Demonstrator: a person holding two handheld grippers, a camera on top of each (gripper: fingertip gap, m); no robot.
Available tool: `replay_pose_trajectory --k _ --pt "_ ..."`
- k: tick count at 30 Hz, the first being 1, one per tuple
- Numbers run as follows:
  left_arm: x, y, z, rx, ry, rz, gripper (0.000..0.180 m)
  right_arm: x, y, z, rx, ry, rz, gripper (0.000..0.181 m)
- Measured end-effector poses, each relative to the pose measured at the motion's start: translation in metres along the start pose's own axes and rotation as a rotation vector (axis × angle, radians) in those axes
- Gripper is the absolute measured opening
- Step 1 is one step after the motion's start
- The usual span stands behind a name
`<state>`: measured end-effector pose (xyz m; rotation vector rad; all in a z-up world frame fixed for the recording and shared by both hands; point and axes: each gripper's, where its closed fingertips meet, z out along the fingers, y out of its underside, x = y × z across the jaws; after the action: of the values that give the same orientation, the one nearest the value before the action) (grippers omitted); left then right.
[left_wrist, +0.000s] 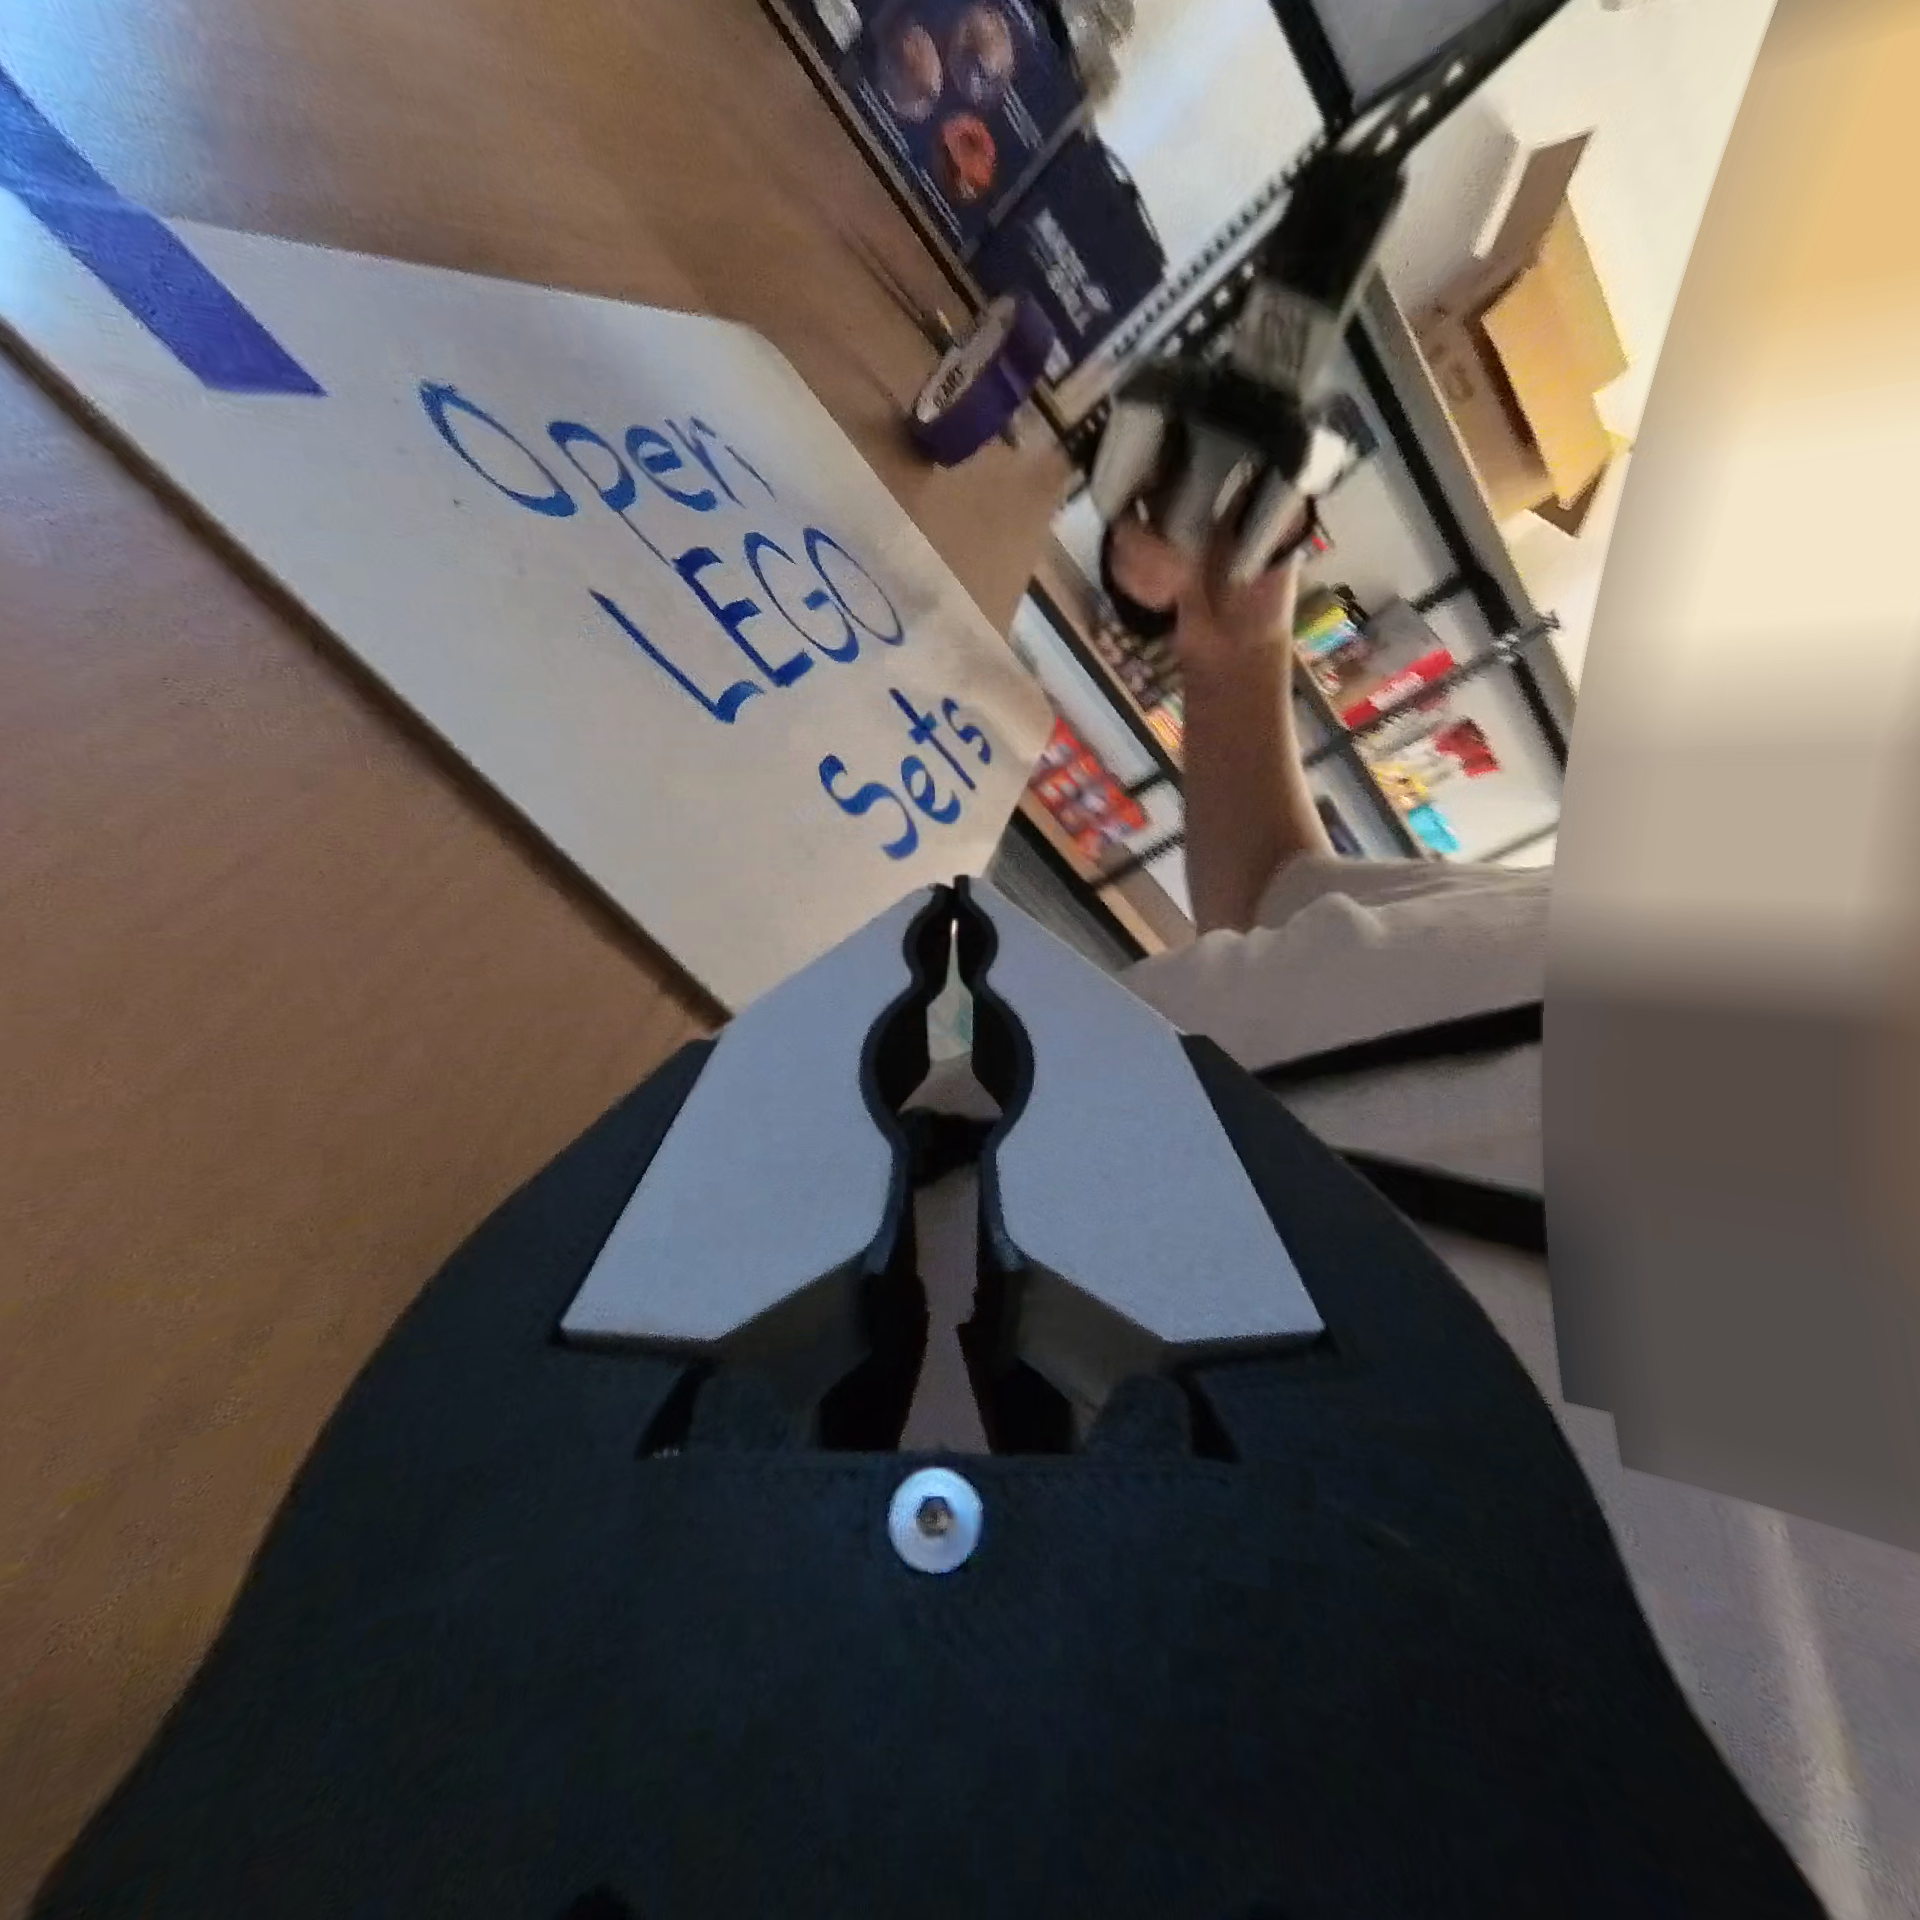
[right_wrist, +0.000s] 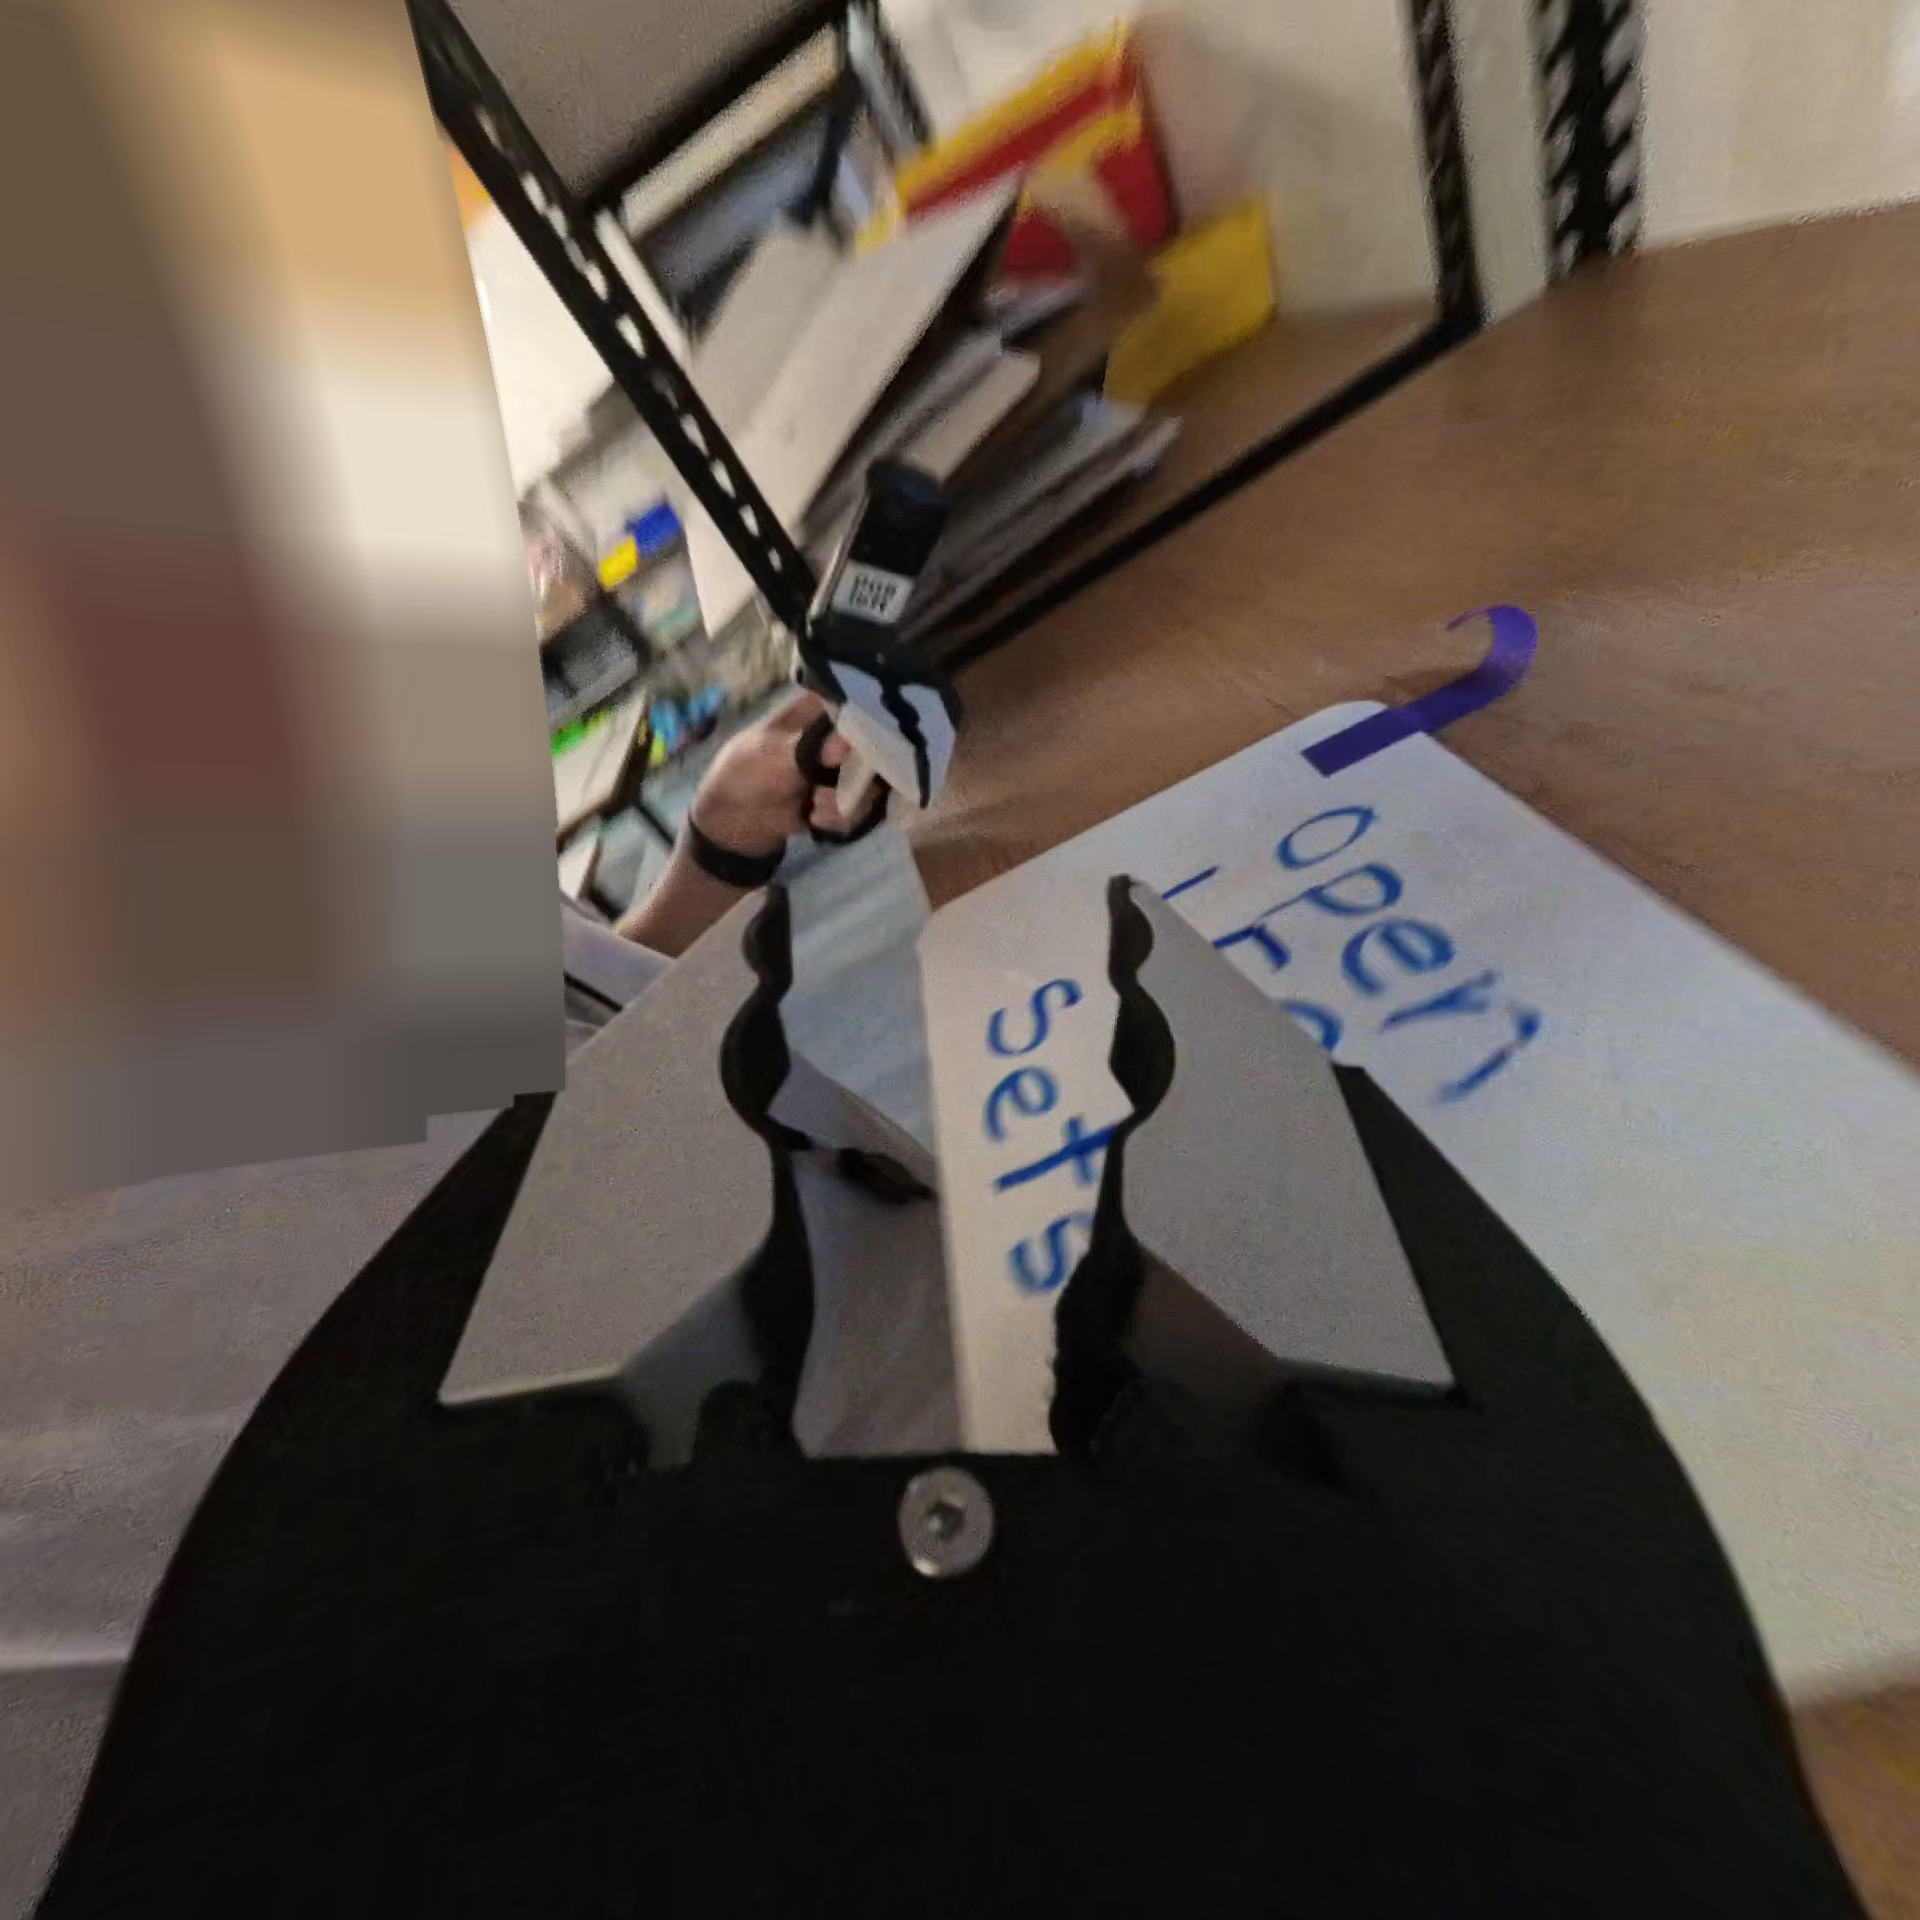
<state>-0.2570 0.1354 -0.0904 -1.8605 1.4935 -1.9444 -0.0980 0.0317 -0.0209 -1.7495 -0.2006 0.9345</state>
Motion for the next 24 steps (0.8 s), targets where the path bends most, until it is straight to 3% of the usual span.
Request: replay_pose_trajectory --k 4,8,10,14,18,24 --pt "0.008 0.015 -0.023 0.147 -0.115 0.015 0.016 -0.018 0.053 -0.084 0.316 0.206 0.115 0.079" --pt "0.011 0.02 -0.016 0.154 -0.172 0.046 0.017 0.021 0.114 -0.139 0.386 0.51 0.191 0.072" --pt "0.006 0.019 -0.008 0.128 -0.227 0.065 0.016 0.033 0.128 -0.129 0.458 0.399 0.357 0.07" --pt "0.004 0.024 0.009 0.1 -0.25 0.051 0.01 0.04 0.138 -0.088 0.415 0.135 0.583 0.035" --pt "0.006 0.033 0.019 0.155 -0.229 -0.007 0.007 0.04 0.135 -0.061 0.358 0.054 0.614 0.01" --pt "0.008 0.052 0.02 0.227 -0.23 -0.057 0.005 0.035 0.128 -0.058 0.347 0.016 0.643 0.005"
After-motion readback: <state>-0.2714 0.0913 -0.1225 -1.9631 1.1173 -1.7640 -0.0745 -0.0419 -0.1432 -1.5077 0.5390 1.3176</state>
